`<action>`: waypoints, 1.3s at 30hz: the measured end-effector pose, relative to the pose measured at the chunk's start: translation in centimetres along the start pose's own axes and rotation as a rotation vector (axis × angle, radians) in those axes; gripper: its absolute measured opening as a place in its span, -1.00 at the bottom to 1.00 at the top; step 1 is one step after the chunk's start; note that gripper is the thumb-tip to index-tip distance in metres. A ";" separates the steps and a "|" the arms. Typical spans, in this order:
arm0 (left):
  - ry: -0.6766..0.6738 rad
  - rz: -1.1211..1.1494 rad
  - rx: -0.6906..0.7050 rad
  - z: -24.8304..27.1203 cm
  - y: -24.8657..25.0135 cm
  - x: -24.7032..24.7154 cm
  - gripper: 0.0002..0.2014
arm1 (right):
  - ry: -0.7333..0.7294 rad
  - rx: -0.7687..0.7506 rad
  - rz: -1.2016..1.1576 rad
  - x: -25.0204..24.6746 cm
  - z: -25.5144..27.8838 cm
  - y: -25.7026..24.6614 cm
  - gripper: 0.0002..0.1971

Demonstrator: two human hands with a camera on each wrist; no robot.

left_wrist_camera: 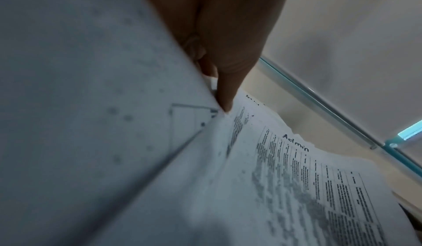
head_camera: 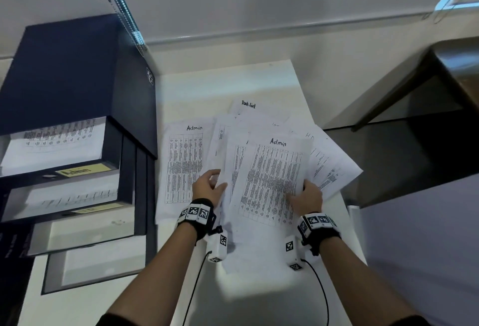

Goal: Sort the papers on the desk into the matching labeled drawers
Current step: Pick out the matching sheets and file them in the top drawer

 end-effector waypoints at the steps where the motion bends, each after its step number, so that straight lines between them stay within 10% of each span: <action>1: -0.006 -0.027 -0.003 -0.2 0.0 0.0 -0.58 | 0.001 -0.008 -0.034 0.0 -0.2 0.1 -0.67; 13: 0.085 -0.173 0.068 -1.1 1.5 -0.7 -0.83 | -0.142 -0.186 0.071 2.8 0.4 -3.0 -0.59; 17: 0.080 -0.212 0.118 -0.9 2.0 -0.9 -0.68 | -0.081 -0.160 0.070 1.8 0.4 -2.9 -0.58; 23: -0.026 -0.447 0.025 -0.8 0.0 0.1 -0.33 | -0.361 -0.257 0.025 5.0 2.6 -5.2 -0.79; 32: -0.161 -0.013 0.283 3.0 4.7 -2.4 -0.47 | -0.089 -0.204 -0.364 0.2 4.2 -6.8 -0.07; 39: -0.136 0.054 0.494 9.0 11.6 -12.6 -0.63 | -0.267 -0.353 -0.705 -2.6 8.4 -16.4 -0.01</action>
Point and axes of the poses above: each hand's wrist, its own z-axis away from the middle knuckle, its own x-axis out of the palm, y = z × x, the point moved 9 cm from there along -z, towards the middle knuckle, and after that the axes turned 5 degrees about -y, right-handed, at the moved point
